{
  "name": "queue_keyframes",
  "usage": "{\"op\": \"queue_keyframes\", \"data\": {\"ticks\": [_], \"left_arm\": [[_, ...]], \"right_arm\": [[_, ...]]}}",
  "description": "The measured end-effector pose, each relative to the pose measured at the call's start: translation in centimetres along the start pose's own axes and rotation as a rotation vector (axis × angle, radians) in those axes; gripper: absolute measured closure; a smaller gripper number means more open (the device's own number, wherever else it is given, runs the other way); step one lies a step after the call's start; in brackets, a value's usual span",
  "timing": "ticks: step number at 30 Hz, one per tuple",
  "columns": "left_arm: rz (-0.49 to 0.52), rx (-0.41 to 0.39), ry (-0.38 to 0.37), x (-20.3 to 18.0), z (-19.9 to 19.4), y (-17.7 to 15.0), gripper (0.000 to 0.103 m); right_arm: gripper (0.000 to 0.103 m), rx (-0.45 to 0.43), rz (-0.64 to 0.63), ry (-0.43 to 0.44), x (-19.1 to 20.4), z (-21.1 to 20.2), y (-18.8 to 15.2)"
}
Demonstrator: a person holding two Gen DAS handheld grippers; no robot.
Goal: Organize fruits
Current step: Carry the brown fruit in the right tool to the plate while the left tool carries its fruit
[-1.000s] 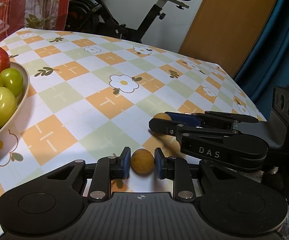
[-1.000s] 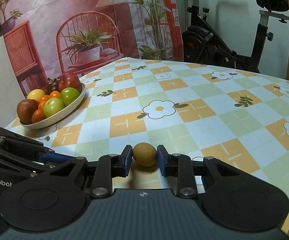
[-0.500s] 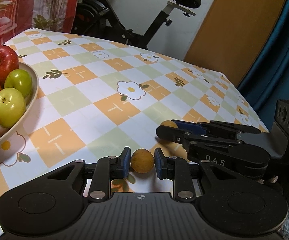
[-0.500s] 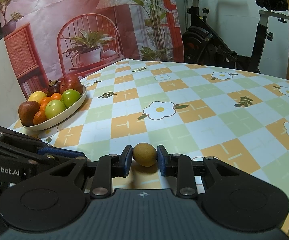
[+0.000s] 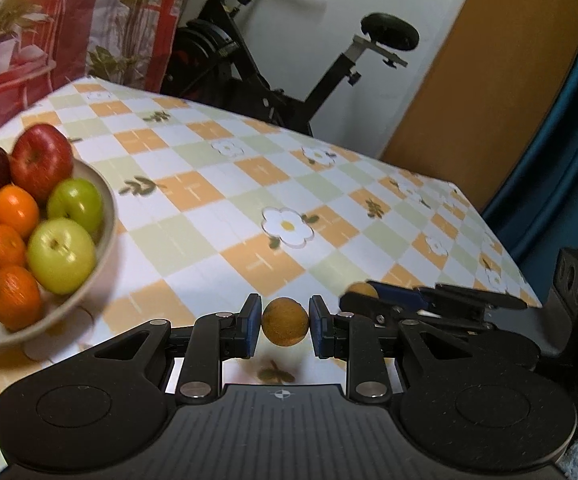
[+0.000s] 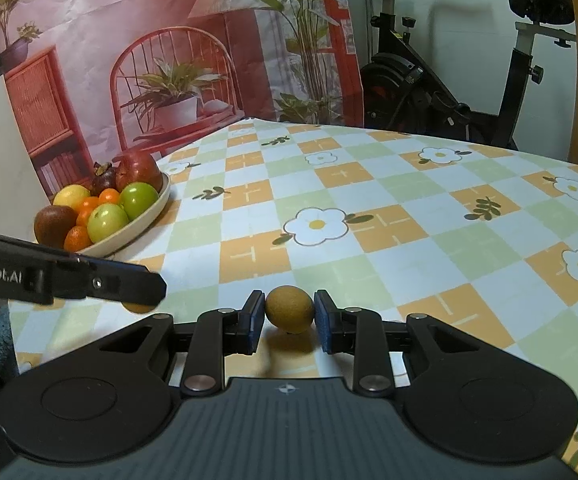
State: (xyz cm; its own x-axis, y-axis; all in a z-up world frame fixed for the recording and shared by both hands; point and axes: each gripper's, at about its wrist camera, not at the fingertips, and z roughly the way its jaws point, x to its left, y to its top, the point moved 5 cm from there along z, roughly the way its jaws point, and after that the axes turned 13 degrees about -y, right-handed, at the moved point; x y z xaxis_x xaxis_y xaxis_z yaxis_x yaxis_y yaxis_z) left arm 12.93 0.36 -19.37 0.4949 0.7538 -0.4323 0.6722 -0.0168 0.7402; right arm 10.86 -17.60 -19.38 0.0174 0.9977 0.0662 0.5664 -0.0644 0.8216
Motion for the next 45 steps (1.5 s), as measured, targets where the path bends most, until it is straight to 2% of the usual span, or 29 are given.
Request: {"op": "queue_keyframes", "data": {"ticks": [10, 17, 21, 28, 38, 45], "left_arm": [[-0.024, -0.067, 0.028, 1.6, -2.6, 2.3, 0.076], [-0.109, -0.125, 0.028, 4.0, -5.2, 4.4, 0.076], [-0.152, -0.157, 0.033, 5.5, -6.8, 5.7, 0.076], [-0.160, -0.200, 0.096, 7.8, -9.2, 7.4, 0.076], [-0.166, -0.152, 0.175, 11.5, -10.6, 7.7, 0.076], [-0.197, -0.117, 0.200, 13.9, -9.6, 7.5, 0.076]], "right_arm": [[0.073, -0.020, 0.023, 0.030, 1.0, -1.0, 2.2], [0.073, -0.046, 0.012, 0.077, 2.8, -1.1, 5.1], [0.073, -0.059, 0.004, 0.109, 4.2, -0.6, 6.9], [0.073, -0.063, -0.065, 0.176, 8.4, 1.0, 8.9], [0.073, -0.042, -0.199, 0.259, 14.9, 3.8, 9.8], [0.073, -0.005, -0.291, 0.265, 18.5, 6.7, 9.6]]}}
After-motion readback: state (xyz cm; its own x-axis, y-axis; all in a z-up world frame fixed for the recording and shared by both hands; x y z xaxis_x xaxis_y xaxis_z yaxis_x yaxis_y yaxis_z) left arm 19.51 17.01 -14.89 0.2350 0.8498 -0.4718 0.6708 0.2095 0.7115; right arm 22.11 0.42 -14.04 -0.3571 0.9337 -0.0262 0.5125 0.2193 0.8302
